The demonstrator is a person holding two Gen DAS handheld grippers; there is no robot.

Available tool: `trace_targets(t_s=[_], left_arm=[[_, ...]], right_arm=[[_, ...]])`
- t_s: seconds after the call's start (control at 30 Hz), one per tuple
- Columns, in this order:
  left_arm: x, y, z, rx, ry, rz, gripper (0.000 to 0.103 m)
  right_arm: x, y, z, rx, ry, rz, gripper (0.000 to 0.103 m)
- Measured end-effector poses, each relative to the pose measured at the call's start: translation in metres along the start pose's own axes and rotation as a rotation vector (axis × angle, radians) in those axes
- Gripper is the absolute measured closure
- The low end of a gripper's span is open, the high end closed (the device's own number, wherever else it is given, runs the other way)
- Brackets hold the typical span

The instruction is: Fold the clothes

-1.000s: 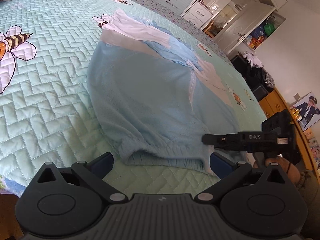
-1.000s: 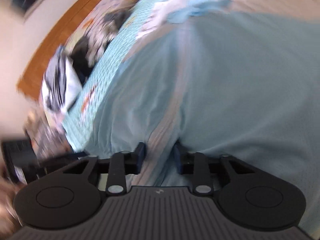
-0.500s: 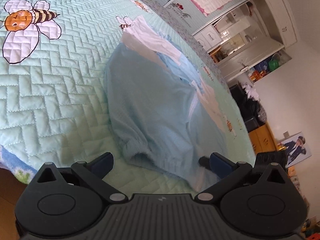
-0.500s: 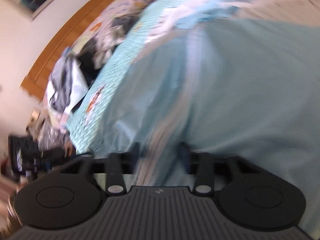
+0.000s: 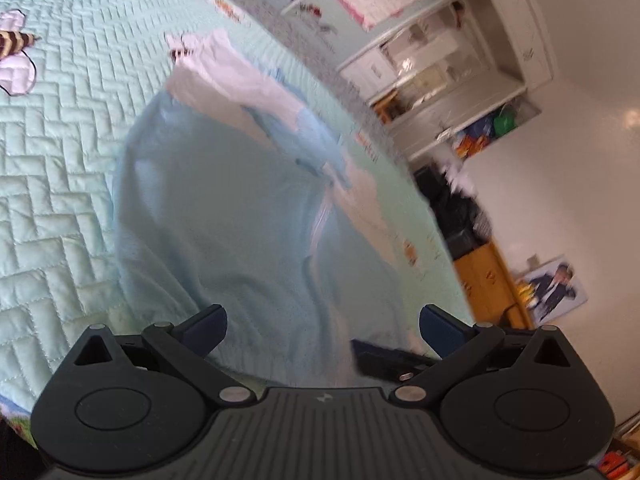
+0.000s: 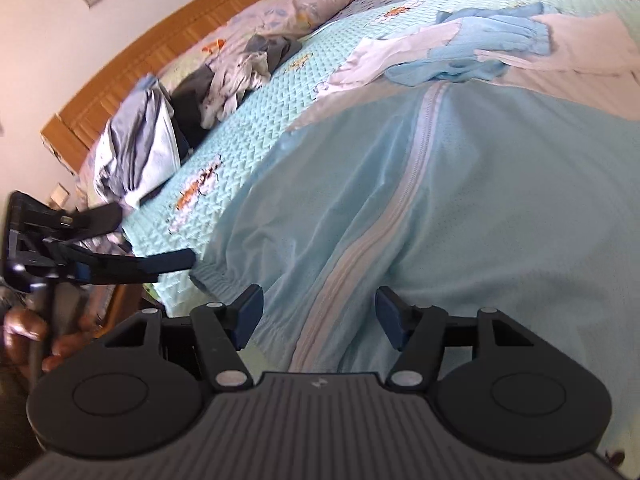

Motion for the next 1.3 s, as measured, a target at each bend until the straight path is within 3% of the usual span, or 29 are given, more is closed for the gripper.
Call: trace_targets(t_s=[0.07,0.27,0.53,0.7,0.83,0.97,1.2,1.3], left_arm=[[0.01,0.005,-0.005,0.017,-0.051,-0.034,0.006],[0.015,0.005,0.002,-0.008,-0.023,-0.001,0.005],[0.003,0.001,0.03,-0.138,-0.003,0.044,0.001],[0.009,-0.005,0.055,-0.189,-0.067,0.039,0.001],[0.028,-0.005,0.052,-0.156,-0.146,0.101,0.001],[0.033,-0.002,0.041,-0.124,-0.142,0.119,0.001],[0.043,-0.005,0.027,-0.098,-0.13,0.138,0.001],[0.043,-0.006,0.023,-0.082,-0.122,0.139,0.001]], right_arm=[[-0.006,0.001,0.011,-0.022,-0.002,-0.031,0.039],[-0.034,0.005,0.056,-0.104,0.002,-0.095,0.037],[-0.058,0.02,0.112,-0.192,0.007,-0.163,0.032],[-0.084,0.037,0.141,-0.217,0.022,-0.284,0.027],[-0.096,0.049,0.134,-0.177,-0.015,-0.399,0.026],[-0.101,0.055,0.116,-0.14,-0.029,-0.488,0.026],[-0.099,0.052,0.105,-0.133,-0.049,-0.515,0.025],[-0.096,0.05,0.1,-0.13,-0.061,-0.508,0.017]])
Point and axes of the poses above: each gripper's, at about its wrist camera, not at the fingertips, and z roughly against the way its jaws point, x to its left, y to its underside, the point moved 8 cm from there along -z, roughly the way its jaws point, and after that the axes turned 1 degree about -x, right-handed, at the moved point
